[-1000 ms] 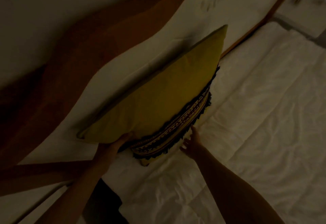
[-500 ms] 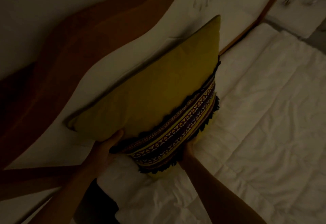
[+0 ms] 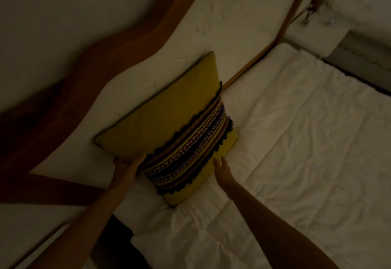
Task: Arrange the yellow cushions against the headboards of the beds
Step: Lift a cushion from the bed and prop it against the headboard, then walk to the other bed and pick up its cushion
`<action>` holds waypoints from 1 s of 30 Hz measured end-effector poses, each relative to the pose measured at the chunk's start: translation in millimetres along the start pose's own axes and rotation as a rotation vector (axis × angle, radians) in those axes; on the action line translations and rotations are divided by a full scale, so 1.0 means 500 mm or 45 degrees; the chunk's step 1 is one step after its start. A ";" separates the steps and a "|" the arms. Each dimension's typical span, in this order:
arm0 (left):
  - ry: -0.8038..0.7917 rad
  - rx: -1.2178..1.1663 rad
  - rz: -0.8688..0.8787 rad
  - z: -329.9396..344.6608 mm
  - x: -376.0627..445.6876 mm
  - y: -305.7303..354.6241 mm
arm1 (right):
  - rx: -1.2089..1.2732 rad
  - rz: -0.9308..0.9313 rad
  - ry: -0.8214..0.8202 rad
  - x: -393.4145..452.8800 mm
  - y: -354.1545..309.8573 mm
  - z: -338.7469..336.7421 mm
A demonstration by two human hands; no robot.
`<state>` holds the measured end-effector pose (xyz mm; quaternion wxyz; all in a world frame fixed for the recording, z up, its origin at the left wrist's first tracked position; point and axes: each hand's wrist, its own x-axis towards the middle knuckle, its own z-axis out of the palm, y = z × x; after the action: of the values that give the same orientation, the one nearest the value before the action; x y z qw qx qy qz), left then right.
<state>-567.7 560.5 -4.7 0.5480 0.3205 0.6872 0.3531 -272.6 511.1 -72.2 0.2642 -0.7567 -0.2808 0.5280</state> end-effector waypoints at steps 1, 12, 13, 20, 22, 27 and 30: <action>0.053 0.074 0.076 0.006 -0.017 0.005 | -0.130 -0.100 0.020 -0.023 -0.006 -0.016; 0.044 1.472 0.901 0.063 -0.303 0.091 | -0.837 -0.658 0.276 -0.295 -0.055 -0.218; 0.020 1.499 0.949 0.073 -0.329 0.099 | -0.854 -0.677 0.309 -0.320 -0.053 -0.236; -0.158 1.623 1.167 0.132 -0.443 0.131 | -0.897 -0.652 0.559 -0.483 0.000 -0.344; -0.210 1.658 1.246 0.149 -0.468 0.124 | -0.877 -0.587 0.622 -0.533 0.034 -0.365; -0.399 1.690 1.395 0.204 -0.565 0.042 | -0.749 -0.337 0.719 -0.684 0.176 -0.400; -0.560 1.722 1.405 0.240 -0.635 -0.041 | -0.671 -0.217 0.763 -0.787 0.282 -0.413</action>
<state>-389.7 302.6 127.2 0.1140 0.9193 0.3763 0.0170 -168.3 113.6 148.2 0.1742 -0.8928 -0.3788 0.1703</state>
